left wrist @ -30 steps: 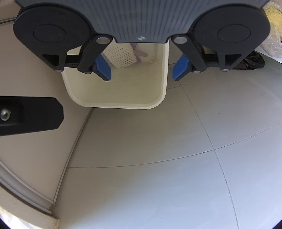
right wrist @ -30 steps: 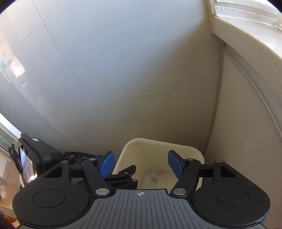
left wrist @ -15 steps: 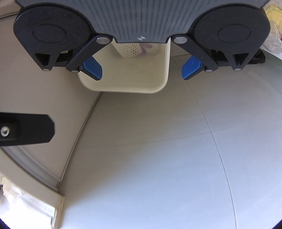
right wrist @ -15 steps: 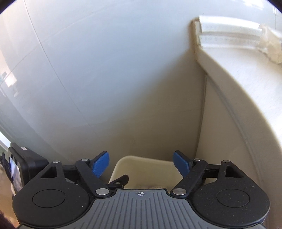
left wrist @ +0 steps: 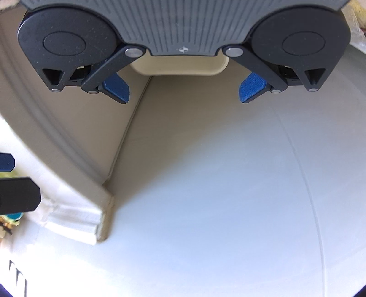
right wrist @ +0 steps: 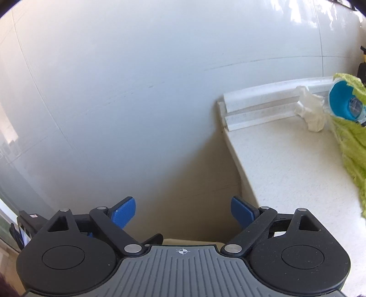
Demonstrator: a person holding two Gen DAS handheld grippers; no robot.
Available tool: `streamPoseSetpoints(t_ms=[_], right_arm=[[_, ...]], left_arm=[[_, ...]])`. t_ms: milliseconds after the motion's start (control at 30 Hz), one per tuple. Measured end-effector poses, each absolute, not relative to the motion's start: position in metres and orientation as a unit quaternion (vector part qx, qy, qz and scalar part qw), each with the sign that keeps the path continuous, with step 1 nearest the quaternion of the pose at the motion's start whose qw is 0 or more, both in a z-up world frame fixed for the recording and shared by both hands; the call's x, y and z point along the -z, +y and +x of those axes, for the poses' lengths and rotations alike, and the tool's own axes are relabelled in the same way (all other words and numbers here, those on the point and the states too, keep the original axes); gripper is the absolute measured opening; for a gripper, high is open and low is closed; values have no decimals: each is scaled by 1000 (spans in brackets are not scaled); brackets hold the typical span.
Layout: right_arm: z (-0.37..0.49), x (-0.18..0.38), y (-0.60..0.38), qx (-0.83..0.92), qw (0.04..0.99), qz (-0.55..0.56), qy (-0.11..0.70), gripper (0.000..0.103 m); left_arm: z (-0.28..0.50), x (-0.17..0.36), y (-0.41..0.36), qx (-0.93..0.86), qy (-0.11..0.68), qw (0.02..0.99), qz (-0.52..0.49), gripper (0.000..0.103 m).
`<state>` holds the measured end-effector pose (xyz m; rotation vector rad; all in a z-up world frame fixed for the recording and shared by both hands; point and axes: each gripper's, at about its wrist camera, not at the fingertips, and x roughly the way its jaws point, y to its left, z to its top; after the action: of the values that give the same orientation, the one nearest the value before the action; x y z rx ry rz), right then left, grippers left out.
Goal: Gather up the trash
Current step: 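Move both open tools back up to the counter items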
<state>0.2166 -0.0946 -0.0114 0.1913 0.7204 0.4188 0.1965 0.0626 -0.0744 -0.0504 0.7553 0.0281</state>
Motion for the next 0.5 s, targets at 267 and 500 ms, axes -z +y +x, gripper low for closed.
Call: streamPoseSetpoints(t_ms=[267, 500], right_arm=[[217, -38, -137, -180, 927, 69, 321, 95], [217, -48, -188, -148, 948, 45, 279, 100]], left_arm=[[201, 40, 25, 20, 339, 941, -17, 102], [207, 16, -18, 67, 315, 946, -22, 102]])
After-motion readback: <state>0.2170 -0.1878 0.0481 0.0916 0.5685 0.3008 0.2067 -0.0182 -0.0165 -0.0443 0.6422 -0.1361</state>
